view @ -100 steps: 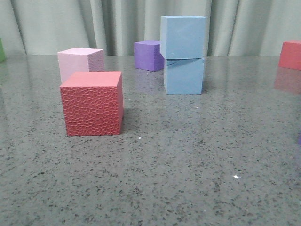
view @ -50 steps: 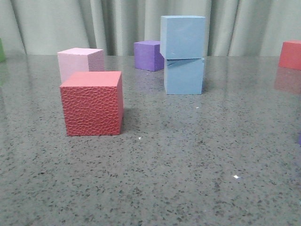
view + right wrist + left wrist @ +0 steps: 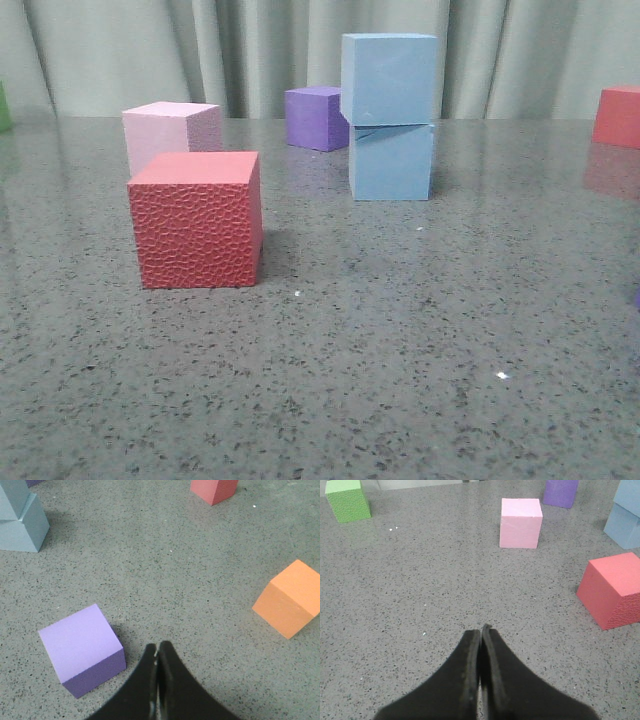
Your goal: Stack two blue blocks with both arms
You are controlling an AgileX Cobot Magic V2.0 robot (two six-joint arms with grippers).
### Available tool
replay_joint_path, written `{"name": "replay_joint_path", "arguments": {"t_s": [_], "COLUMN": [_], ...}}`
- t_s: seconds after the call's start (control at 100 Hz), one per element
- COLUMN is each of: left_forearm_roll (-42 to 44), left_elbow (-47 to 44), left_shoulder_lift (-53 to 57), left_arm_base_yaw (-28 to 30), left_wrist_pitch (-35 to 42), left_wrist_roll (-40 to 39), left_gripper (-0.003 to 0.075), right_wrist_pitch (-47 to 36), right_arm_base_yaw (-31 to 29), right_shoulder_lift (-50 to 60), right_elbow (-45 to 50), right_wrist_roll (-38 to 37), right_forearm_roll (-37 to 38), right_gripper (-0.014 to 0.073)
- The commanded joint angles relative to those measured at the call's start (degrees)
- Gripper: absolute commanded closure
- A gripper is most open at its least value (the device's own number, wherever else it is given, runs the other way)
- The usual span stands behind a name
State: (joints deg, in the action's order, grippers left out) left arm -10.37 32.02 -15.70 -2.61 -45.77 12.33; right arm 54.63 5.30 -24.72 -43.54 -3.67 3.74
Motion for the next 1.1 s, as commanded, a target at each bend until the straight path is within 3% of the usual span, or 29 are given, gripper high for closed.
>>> {"name": "replay_joint_path", "arguments": {"t_s": [0.0, 0.82, 0.91, 1.09], "left_forearm_roll": [-1.3, -0.6, -0.6, 0.3], "left_elbow": [1.6, 1.6, 1.0, -5.9], "left_shoulder_lift": [-0.6, -0.6, -0.6, 2.3], "left_arm_base_yaw": [0.1, 0.0, 0.0, 0.0], "left_wrist_pitch": [4.5, 6.4, 9.0, 26.1], "left_wrist_roll": [-0.5, -0.5, -0.5, -0.5], "left_gripper": [0.0739, 0.0739, 0.0739, 0.0739], "right_wrist_pitch": [-4.2, -4.2, -4.2, -4.2], "right_arm_base_yaw": [-0.3, -0.3, -0.3, -0.3], "right_shoulder_lift": [-0.3, -0.3, -0.3, -0.3], "right_elbow": [-1.3, -1.3, -1.3, -1.3], "right_wrist_roll": [0.5, 0.5, 0.5, 0.5], "right_forearm_roll": [0.9, 0.9, 0.9, 0.9], "right_gripper": [0.0662, 0.0662, 0.0662, 0.0662]}}
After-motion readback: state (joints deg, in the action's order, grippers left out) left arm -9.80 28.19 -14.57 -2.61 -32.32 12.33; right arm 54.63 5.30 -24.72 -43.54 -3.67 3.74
